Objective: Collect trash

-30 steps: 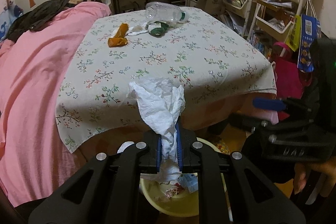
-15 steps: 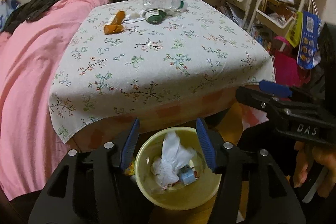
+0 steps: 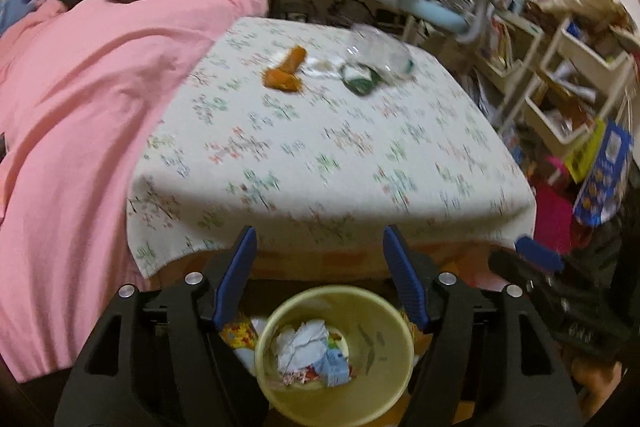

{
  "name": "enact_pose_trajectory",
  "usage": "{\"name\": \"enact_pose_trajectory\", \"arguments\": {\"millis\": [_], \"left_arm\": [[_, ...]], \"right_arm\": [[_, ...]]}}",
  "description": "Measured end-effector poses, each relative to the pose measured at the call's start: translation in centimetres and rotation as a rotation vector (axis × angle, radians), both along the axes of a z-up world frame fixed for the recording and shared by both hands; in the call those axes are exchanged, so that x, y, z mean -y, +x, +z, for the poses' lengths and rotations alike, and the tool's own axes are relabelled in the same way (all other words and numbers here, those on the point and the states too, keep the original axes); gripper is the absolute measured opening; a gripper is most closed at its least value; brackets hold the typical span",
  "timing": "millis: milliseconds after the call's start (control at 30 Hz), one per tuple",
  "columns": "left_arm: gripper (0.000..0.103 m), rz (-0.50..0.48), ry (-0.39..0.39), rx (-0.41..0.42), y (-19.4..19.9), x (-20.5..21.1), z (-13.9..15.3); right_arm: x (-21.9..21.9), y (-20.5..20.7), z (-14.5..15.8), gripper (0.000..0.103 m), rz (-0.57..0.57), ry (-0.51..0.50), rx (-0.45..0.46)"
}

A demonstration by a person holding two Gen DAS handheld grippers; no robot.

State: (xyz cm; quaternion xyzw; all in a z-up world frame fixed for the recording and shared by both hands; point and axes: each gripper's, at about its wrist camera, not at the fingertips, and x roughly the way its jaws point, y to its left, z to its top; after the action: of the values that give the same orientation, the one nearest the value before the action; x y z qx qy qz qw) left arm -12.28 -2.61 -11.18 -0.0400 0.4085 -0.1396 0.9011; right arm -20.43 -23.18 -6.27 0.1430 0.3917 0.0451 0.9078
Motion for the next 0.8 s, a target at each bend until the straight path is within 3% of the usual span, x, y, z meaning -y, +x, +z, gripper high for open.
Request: {"name": "enact_pose_trajectory", "arguments": {"millis": [200, 500, 800], "left_arm": [[0.064, 0.059, -0.022, -0.016, 4.3, -0.7, 0.7], [0.065, 0.094, -0.026, -0.059, 13.5, 0.2, 0.3], [0.066, 0.067, 0.035, -0.087, 22.2, 2.6, -1.5]], "right_arm": [[0.2, 2.2, 1.7, 0.083, 0.028, -0.008, 0.020], [1.2, 10.8, 3.4, 0.085, 0.090, -0.194, 0.036], [2.6, 19.5, 3.1, 0.085, 0.055, -0.143, 0.046]]}}
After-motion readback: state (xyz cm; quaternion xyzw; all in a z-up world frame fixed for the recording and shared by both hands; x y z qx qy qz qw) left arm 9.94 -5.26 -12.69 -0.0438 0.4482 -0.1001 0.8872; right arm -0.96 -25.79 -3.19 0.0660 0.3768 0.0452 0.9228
